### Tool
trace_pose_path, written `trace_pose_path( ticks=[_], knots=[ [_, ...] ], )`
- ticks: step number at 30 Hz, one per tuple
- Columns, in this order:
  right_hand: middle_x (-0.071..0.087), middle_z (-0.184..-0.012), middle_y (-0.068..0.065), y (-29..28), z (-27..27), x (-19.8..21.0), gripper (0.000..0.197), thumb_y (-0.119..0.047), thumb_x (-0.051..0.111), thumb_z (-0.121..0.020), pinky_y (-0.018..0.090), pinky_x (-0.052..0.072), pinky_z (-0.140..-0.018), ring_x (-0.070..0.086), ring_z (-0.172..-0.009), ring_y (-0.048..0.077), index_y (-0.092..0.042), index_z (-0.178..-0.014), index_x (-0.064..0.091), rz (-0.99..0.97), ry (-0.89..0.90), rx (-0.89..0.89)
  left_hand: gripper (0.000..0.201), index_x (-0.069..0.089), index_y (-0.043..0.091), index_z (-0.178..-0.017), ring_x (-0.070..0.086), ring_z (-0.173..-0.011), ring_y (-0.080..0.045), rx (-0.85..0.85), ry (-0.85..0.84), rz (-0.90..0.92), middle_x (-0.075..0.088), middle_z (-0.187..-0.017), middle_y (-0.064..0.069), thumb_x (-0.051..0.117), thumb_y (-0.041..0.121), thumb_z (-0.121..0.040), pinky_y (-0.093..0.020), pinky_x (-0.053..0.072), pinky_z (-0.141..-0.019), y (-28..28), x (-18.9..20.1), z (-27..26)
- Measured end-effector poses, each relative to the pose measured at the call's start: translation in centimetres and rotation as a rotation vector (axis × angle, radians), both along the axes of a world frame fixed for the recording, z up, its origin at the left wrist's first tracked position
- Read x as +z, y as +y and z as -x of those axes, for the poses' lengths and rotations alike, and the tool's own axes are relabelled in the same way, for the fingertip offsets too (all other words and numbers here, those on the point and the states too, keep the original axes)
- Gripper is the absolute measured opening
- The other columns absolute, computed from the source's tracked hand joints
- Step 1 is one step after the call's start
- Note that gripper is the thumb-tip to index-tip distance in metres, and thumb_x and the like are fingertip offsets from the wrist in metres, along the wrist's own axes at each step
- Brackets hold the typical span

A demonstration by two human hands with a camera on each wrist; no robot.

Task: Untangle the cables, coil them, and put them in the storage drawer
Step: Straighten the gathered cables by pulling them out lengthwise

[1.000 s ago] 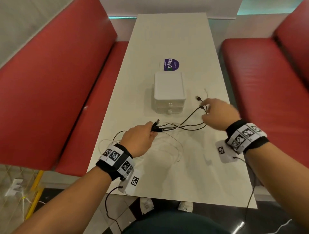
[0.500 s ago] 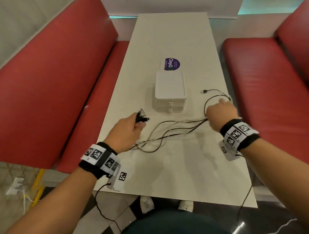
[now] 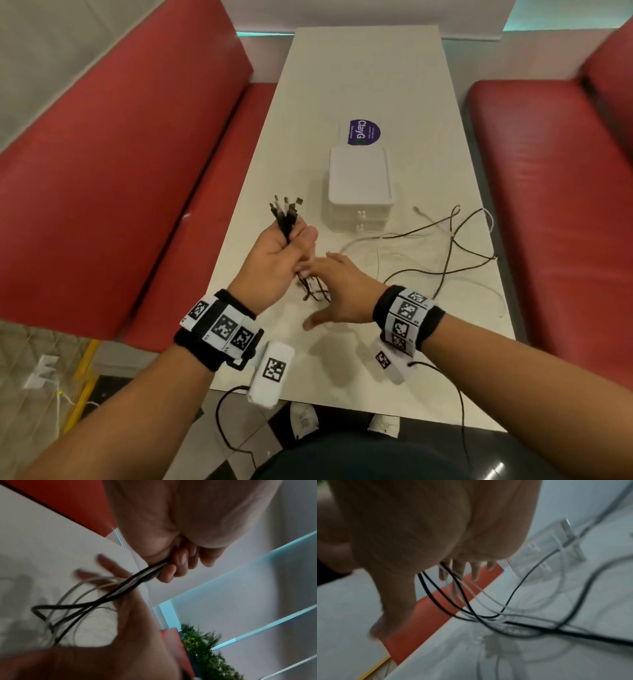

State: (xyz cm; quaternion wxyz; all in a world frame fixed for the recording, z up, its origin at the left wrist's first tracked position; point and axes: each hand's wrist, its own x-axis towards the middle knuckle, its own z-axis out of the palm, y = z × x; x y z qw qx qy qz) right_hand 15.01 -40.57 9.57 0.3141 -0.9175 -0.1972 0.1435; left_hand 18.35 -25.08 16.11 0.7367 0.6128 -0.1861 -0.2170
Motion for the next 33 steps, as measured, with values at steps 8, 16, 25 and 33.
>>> trace_pose_path(
  ticks=[8, 16, 25, 33],
  knots=[
    [0.058, -0.070, -0.002, -8.6, 0.0, -2.2, 0.024, -0.040, 0.062, -0.087, 0.029, 0.040, -0.062, 0.058, -0.072, 0.023, -0.019, -0.075, 0.062, 0.389, 0.189, -0.321, 0.028, 0.031, 0.021, -0.075, 0.023, -0.048, -0.012, 0.125, 0.015, -0.035, 0.027, -0.057, 0.008, 0.047, 0.017, -0.097, -0.028, 0.028, -0.049, 3.3, -0.6, -1.7],
    [0.067, -0.074, 0.003, -16.7, 3.9, -3.2, 0.044, -0.059, 0.062, -0.085, 0.036, 0.050, -0.066, 0.063, -0.075, 0.027, -0.017, -0.072, 0.067, 0.509, 0.213, -0.458, 0.011, 0.047, 0.026, -0.093, 0.055, -0.064, -0.003, -0.066, -0.318, -0.740, 0.054, -0.070, 0.014, 0.053, 0.027, -0.102, -0.019, 0.042, -0.066, 4.1, -2.8, -1.7],
    [0.068, -0.081, -0.007, -19.4, 7.7, -2.7, 0.037, -0.064, 0.049, -0.084, 0.034, 0.054, -0.072, 0.066, -0.081, 0.018, -0.029, -0.079, 0.059, 0.808, 0.228, -0.433, 0.014, 0.038, 0.025, -0.098, 0.054, -0.068, -0.013, -0.266, -0.488, -1.106, 0.057, -0.074, 0.005, 0.047, 0.034, -0.103, -0.028, 0.038, -0.058, 5.4, -4.2, -1.5],
    [0.068, -0.062, 0.001, -24.1, 10.1, -2.6, 0.062, -0.071, 0.064, -0.081, 0.028, 0.047, -0.058, 0.062, -0.059, 0.015, -0.010, -0.069, 0.068, 0.556, 0.546, -0.734, 0.016, 0.040, 0.022, -0.097, 0.057, -0.072, -0.014, -0.281, -0.411, -1.077, 0.060, -0.080, 0.003, 0.047, 0.035, -0.103, -0.029, 0.041, -0.061, 3.9, -5.2, -0.8]
  ],
)
